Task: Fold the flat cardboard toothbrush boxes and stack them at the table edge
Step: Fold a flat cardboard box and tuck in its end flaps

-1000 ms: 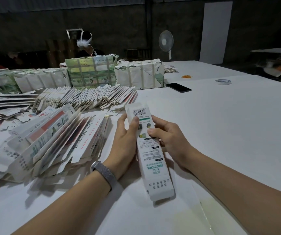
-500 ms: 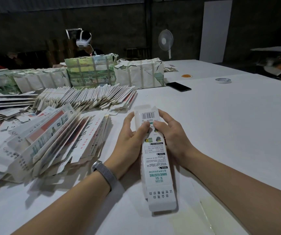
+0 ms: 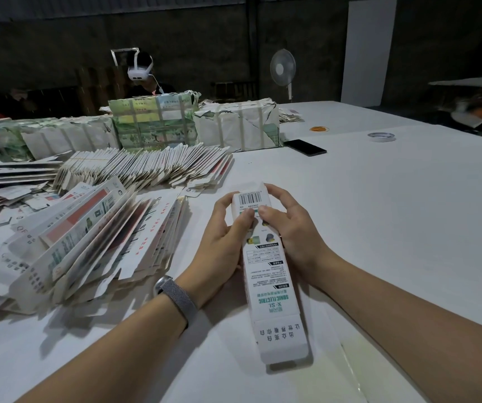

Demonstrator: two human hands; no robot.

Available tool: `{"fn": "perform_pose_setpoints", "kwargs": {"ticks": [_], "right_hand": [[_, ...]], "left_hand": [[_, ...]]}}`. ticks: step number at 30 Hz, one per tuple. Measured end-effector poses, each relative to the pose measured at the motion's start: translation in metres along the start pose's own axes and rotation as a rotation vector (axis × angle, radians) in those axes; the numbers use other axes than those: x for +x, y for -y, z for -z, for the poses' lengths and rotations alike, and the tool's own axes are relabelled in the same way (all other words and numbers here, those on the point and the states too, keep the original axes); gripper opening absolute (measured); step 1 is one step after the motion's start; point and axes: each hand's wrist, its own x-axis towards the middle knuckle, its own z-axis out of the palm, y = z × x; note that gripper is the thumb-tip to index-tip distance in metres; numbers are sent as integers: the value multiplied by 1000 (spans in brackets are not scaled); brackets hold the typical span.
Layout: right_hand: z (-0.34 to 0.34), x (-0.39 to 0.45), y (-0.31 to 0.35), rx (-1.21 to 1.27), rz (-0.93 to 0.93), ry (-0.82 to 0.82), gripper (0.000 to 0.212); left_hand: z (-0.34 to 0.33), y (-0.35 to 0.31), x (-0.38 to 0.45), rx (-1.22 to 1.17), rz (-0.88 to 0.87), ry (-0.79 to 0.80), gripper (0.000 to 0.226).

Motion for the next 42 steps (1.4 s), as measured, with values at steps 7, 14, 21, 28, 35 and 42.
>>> {"fn": "perform_pose_setpoints", "kwargs": {"ticks": [7,14,21,28,35,42], "right_hand": [[1,1,-1,25,-21,-2,35],[3,2,0,14,-52,-17,26],[2,2,0,16,-51,-50,12],[1,2,3,49,-28,-127,11],[0,1,4,70,30,-162,28],[3,3,2,9,41,-175,28]], "left_hand": [[-2,-2,-1,25,-16,34,45],[-2,-1,-1,30,-29,38,45],[-3,-2,-2,75,-33,51,37],[-5,-3,-2,96,-20,69,30],[-2,0,-1,83,7,56,35],[-1,-1,0,64,27,77,31]]}}
